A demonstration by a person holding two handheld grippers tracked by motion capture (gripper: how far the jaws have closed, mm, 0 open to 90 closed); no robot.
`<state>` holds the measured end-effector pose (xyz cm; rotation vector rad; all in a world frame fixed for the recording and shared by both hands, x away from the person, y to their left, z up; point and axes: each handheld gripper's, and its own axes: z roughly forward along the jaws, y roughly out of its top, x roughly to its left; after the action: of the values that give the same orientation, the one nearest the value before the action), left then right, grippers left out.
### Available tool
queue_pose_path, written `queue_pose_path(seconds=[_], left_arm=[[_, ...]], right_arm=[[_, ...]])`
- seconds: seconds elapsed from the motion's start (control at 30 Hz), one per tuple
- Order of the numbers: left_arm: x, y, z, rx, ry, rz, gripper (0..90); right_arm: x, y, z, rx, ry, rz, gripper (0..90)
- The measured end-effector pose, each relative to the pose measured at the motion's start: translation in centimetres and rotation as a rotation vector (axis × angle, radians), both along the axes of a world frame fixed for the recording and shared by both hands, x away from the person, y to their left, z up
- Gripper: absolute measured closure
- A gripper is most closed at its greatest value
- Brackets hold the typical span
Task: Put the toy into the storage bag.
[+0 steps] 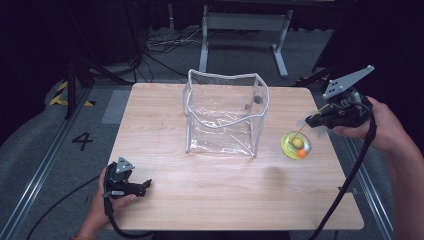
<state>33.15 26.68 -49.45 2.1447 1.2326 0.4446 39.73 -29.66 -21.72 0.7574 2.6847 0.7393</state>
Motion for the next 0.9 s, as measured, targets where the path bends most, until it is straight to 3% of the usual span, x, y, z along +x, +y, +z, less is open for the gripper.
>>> queue_pose_path(seconds=[0.37, 0.57, 0.73, 0.9], left_arm=[[0.0, 0.0, 0.0, 0.0, 0.0, 0.002, 0.8], [0.0, 0.0, 0.0, 0.0, 0.0, 0.0, 0.8], [0.0, 0.0, 0.0, 0.002, -0.001, 0.0, 0.8], [0.0, 0.0, 0.0, -0.001, -0.001, 0.003, 0.8]], right_arm=[[2.2, 0.5, 3.3, -0.011, -0.027, -0.011, 88.9], [3.2, 1.2, 5.4, 0.007, -0.05, -0.005, 88.9], [4.3, 2.9, 7.9, 0.005, -0.083, 0.006, 88.8], [5.7, 4.9, 9.4, -0.002, -0.096, 0.02, 88.9]])
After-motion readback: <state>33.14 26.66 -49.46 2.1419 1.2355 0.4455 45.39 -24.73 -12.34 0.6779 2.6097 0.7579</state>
